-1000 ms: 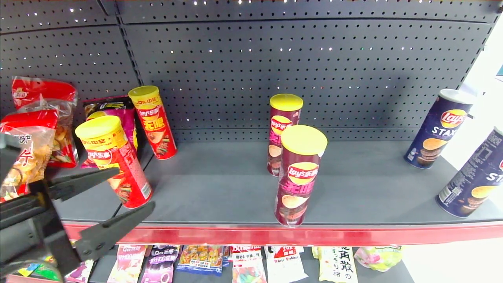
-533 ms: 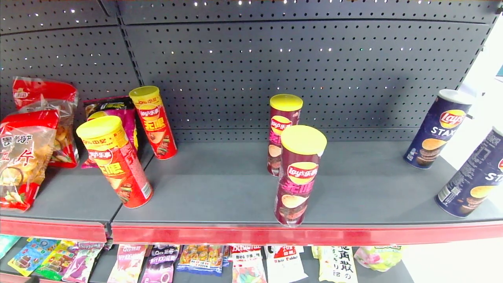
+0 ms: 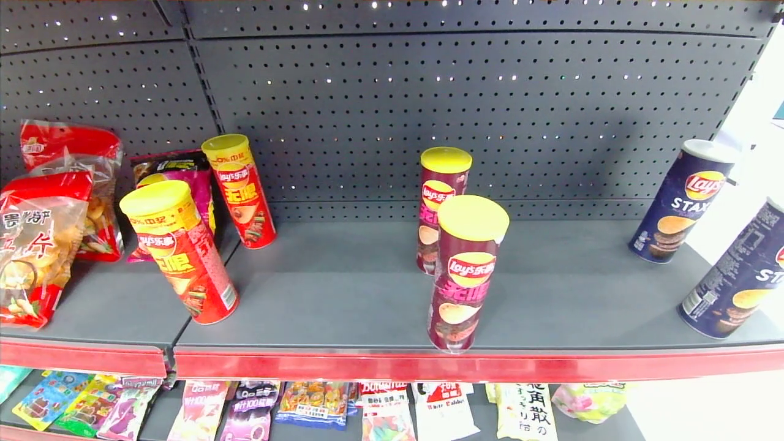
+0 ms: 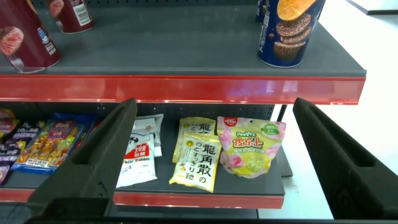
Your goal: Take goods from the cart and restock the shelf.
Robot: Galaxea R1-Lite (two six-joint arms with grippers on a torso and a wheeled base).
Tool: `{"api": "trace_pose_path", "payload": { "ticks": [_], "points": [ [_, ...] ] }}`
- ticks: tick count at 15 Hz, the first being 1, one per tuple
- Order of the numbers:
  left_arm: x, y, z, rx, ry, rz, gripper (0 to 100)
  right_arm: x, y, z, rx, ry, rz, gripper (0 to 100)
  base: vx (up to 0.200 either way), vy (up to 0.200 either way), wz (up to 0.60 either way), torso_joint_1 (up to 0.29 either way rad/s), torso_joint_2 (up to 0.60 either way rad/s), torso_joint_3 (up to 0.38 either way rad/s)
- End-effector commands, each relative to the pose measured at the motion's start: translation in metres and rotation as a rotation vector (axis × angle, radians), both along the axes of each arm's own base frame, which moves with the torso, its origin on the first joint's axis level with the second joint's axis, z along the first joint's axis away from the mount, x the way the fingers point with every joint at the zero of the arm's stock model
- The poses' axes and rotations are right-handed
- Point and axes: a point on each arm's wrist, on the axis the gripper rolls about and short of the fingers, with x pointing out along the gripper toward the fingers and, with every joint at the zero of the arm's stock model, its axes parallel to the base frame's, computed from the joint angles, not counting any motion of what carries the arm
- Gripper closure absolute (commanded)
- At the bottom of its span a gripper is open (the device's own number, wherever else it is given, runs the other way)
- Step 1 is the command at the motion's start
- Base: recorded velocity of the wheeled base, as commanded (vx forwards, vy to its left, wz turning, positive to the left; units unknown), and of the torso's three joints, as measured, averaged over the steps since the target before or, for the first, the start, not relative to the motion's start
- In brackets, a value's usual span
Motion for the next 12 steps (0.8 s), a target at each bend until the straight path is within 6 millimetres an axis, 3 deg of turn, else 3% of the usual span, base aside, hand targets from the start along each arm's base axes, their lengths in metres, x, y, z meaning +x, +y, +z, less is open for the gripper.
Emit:
{"api": "trace_pose_path", "payload": {
  "ticks": [1, 4, 8, 12],
  "points": [
    [0.0034, -0.0015, -0.01, -0.002, -0.007, -0.039, 0, 0.0, 0.0, 0.0, 0.0, -0.001, 0.001, 0, 0.0, 0.0, 0.0, 0.0, 0.0, 0.0],
    [0.0059, -0.0035, -0.0101, 0.024, -0.067, -0.115, 0, 0.0, 0.0, 0.0, 0.0, -0.001, 0.001, 0, 0.0, 0.0, 0.0, 0.0, 0.0, 0.0],
    [0.0057, 0.0012, -0.0107, -0.015, -0.064, 0.106, 0, 0.0, 0.0, 0.0, 0.0, -0.001, -0.001, 0, 0.0, 0.0, 0.0, 0.0, 0.0, 0.0],
    [0.0099, 0.0006, -0.0103, -0.01, 0.014, 0.199, 0, 0.0, 0.0, 0.0, -0.003, -0.001, -0.001, 0, 0.0, 0.0, 0.0, 0.0, 0.0, 0.0]
  ]
}}
